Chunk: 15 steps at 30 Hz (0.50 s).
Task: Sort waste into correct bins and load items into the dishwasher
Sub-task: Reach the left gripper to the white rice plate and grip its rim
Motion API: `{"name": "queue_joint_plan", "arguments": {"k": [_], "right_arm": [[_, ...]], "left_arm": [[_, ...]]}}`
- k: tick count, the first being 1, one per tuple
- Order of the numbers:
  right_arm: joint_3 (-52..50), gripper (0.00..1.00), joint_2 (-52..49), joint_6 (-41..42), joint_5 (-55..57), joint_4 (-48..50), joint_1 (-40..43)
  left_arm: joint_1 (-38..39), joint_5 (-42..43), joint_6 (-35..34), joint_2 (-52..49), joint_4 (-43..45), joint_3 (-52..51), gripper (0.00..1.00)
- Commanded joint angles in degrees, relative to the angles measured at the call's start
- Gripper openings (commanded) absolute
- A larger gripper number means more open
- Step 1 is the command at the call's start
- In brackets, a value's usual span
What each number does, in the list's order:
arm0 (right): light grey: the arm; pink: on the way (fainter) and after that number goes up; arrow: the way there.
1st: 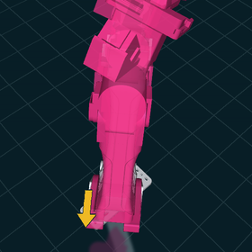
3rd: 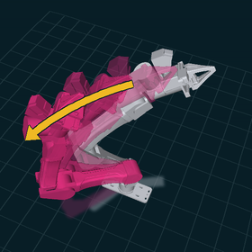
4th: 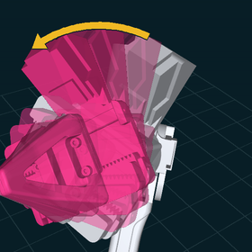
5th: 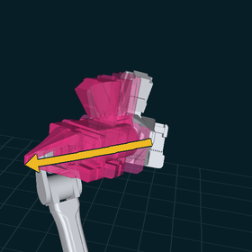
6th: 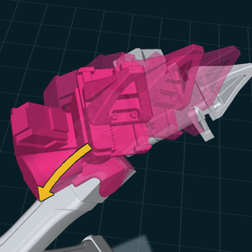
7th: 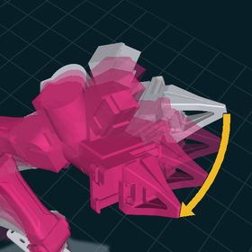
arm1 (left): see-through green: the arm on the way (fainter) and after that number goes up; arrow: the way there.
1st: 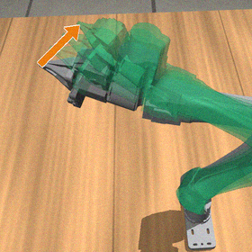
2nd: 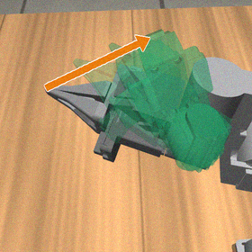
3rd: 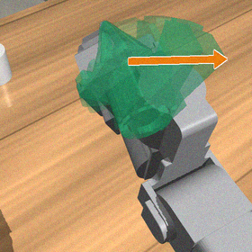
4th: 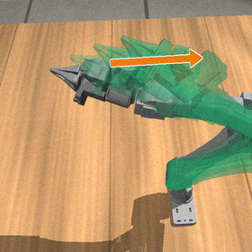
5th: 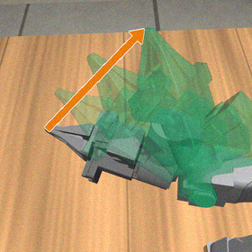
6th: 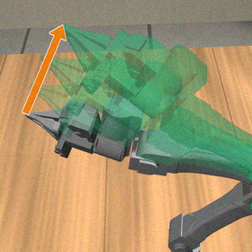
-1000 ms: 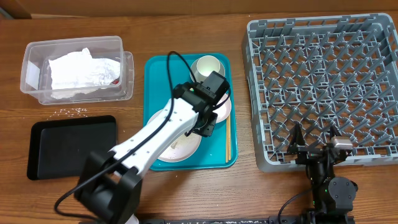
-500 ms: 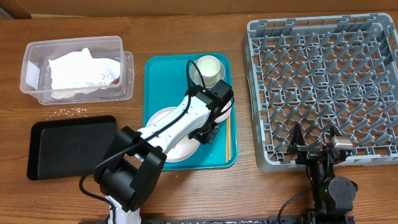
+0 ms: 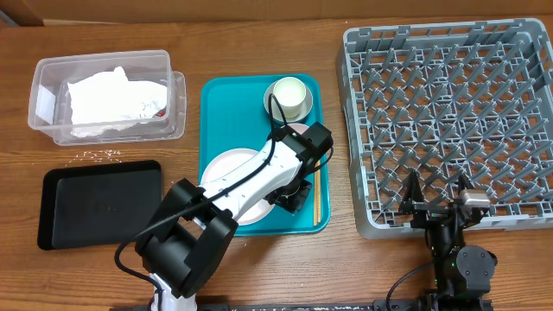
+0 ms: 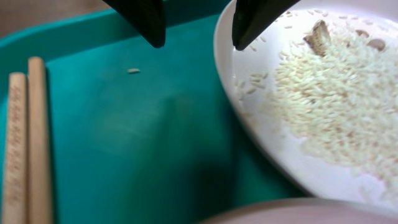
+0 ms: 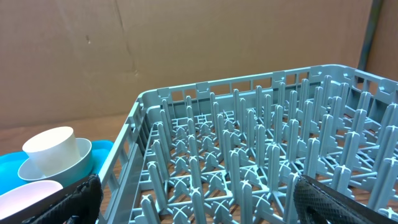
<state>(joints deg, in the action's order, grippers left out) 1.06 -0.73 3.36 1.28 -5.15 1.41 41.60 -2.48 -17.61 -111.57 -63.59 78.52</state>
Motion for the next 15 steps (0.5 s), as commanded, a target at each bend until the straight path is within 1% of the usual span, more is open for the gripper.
{"name": "queue_joint_plan", "arguments": {"k": [1,5,9,15], "right_arm": [[-0.6,1.0,0.6,-0.2,-0.3,0.3,0.2],[-0.6,1.0,0.6,-0.2,-0.3,0.3,0.2],[-0.6,1.0,0.6,-0.2,-0.3,0.3,0.2],[-0.6,1.0,0.6,-0.2,-0.3,0.3,0.2]], "left_arm": [[-0.1,-3.5,-6.7,-0.7,0.0,-0.5,0.36],[0.0,-3.9,-6.6,-0.7,1.0,-1.1,0.34],[0.1,-3.7,-6.7,-0.7,2.4,-2.9,0.29],[0.1,-3.5,-6.9,-0.7,4.2,-6.0,0.29]]}}
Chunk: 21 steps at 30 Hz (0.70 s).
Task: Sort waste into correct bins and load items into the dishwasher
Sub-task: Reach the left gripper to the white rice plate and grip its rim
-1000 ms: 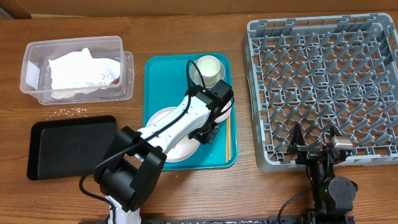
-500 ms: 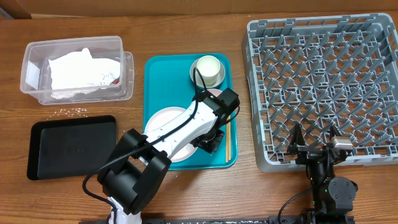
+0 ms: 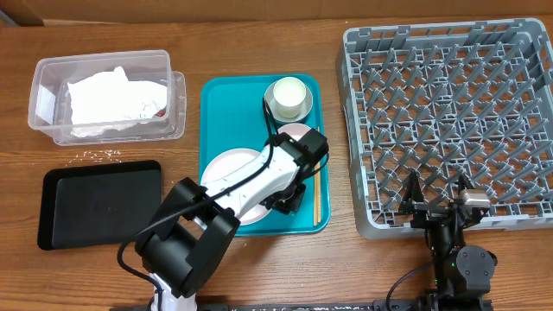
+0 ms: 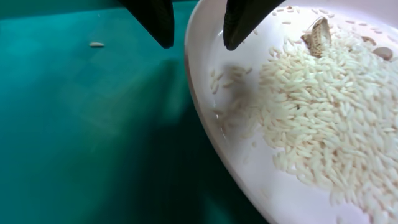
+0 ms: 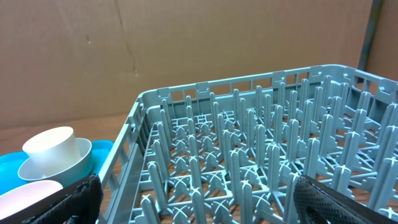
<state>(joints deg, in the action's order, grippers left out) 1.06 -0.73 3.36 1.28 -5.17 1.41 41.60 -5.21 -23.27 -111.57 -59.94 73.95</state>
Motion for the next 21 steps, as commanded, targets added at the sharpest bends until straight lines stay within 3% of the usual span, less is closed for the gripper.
{"name": "queue_joint_plan", "arguments": {"k": [1,6,11,21], "right_arm": [[-0.6,1.0,0.6,-0.2,-0.3,0.3,0.2],[-0.6,1.0,0.6,-0.2,-0.3,0.3,0.2],[-0.6,1.0,0.6,-0.2,-0.3,0.3,0.2],[-0.6,1.0,0.6,-0.2,-0.3,0.3,0.2]], "left_arm": [[0.1,-0.8,-1.2,-0.7,0.9,-1.8,0.28],[0.4,-1.0,-1.2,-0.7,2.2,-2.6,0.22],[0.4,-1.0,-1.2,-0.7,2.1,-2.5,0.05],[0.4,-1.4,-1.2,-0.7,1.1,-2.2,0.04]]}}
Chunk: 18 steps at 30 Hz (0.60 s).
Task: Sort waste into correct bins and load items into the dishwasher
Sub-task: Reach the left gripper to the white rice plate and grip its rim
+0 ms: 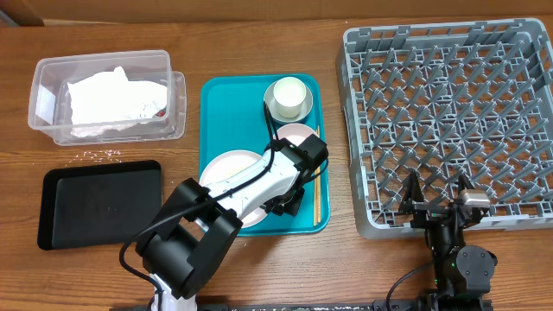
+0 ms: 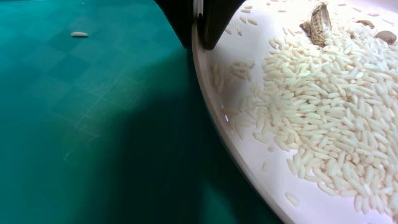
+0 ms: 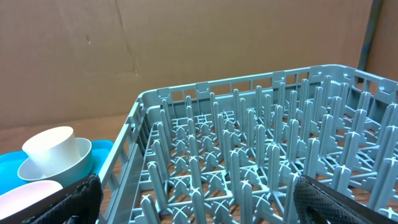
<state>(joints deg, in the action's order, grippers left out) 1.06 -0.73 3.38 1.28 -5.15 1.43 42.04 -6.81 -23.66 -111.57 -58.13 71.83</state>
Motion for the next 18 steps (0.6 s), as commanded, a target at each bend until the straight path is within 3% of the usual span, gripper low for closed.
{"name": "queue_joint_plan", "arguments": {"k": [1,18], "right_arm": [[-0.6,1.0,0.6,-0.2,-0.3,0.3,0.2],[-0.6,1.0,0.6,-0.2,-0.3,0.3,0.2]], "left_arm": [[0.0,0.2,-1.1,-0.7,-1.3,0.3,0.04],[0.0,-5.4,-9.3,-0.6,-12.4,8.9,0.04]]}}
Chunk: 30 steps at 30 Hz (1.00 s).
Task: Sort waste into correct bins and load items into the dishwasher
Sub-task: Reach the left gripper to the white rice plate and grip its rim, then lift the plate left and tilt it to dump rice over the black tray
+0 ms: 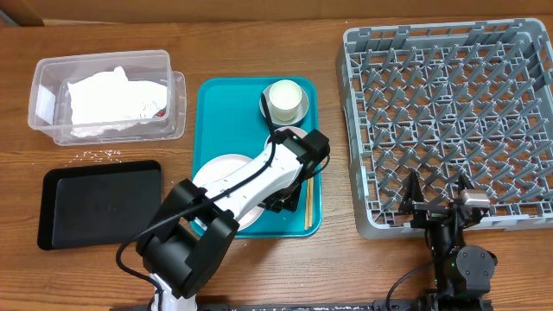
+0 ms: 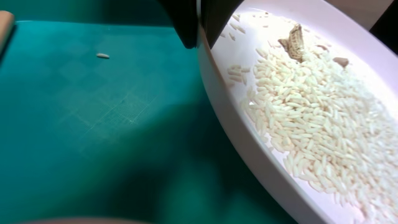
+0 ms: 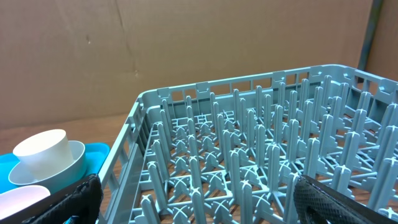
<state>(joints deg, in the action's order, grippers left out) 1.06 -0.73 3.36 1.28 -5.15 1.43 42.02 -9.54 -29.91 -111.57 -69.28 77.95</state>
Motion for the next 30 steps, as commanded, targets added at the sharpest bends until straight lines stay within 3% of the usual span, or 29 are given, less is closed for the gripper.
{"name": "queue_joint_plan", "arguments": {"k": [1,19,30], "right_arm": [[-0.6,1.0,0.6,-0.2,-0.3,0.3,0.2],[-0.6,1.0,0.6,-0.2,-0.3,0.3,0.2],[-0.6,1.0,0.6,-0.2,-0.3,0.3,0.2]], "left_arm": [[0.0,-2.9,-3.4,-0.6,-2.0,3.5,0.04],[-1.0,-11.5,-6.5,-0.5,-17.3,17.8,0.04],[-12.8,-12.8,-6.5,0.7,-23.8,26.2,0.04]]}}
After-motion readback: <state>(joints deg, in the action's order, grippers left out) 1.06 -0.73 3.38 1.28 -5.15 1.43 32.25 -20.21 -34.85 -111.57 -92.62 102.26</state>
